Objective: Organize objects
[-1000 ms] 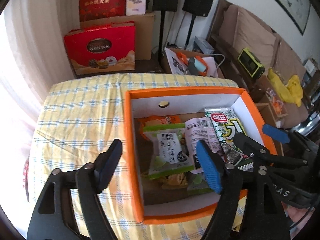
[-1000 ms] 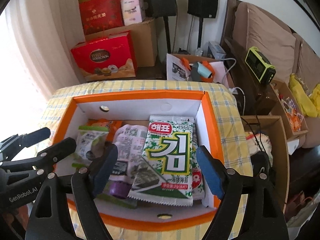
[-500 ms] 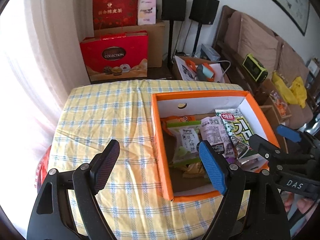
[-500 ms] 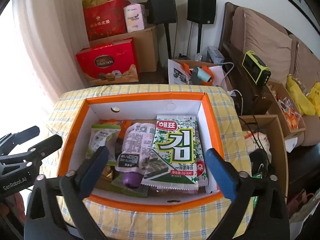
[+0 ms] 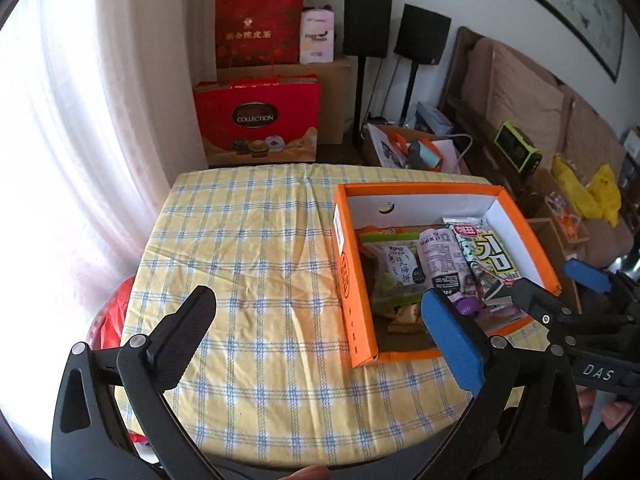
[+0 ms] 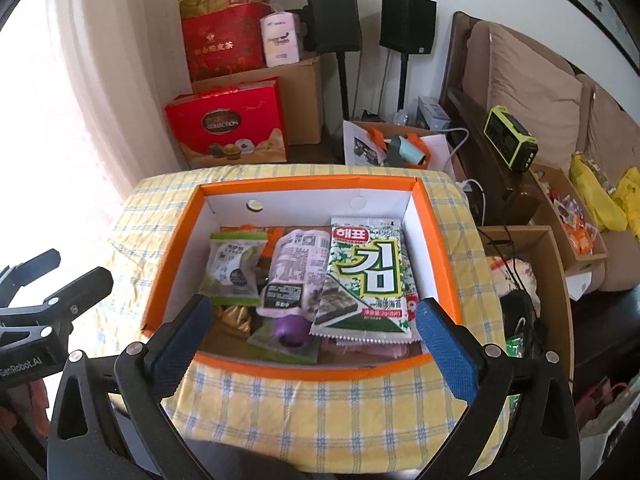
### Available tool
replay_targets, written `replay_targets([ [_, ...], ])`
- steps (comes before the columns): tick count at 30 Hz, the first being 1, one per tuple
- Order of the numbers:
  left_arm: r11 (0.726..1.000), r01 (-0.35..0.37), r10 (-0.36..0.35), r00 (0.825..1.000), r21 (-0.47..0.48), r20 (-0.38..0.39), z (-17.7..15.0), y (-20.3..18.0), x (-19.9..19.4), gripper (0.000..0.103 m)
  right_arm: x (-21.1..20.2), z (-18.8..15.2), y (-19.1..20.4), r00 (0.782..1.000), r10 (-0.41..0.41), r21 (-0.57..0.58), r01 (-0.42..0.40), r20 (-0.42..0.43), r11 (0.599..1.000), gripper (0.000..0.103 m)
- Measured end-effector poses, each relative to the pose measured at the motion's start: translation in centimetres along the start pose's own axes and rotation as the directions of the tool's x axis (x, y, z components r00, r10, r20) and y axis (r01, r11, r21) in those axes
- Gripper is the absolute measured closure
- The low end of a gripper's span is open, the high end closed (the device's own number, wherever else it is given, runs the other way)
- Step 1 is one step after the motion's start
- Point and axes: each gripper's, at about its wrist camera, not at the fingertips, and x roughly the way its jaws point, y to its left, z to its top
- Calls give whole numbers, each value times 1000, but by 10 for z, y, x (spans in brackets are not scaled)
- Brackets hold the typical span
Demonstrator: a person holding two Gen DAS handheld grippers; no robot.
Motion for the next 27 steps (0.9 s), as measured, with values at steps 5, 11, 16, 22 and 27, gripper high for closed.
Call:
replay_targets([
  [5,1000,-27,27,999,9,20,-7,5,-13,0,-14,-6,9,1000,-5,-18,6,9,1000,0],
  [11,1000,-4,4,1000,14,12,-20,12,-31,0,-29,-14,21,1000,-7,-31,8,26,999,0],
  [16,999,-30,30,999,12,20,-32,20,-48,0,-42,-26,29,999,-5,-48,7,37,999,0],
  [22,999,-17,17,1000,-37,16,-45,38,-62,0,-57,-35,36,999,15,-42,-13,45,999,0],
  [27,999,-13,14,1000,-53,20,-51,44,-72,0,-67,-39,43,998,30,-31,-29,57,999,0],
])
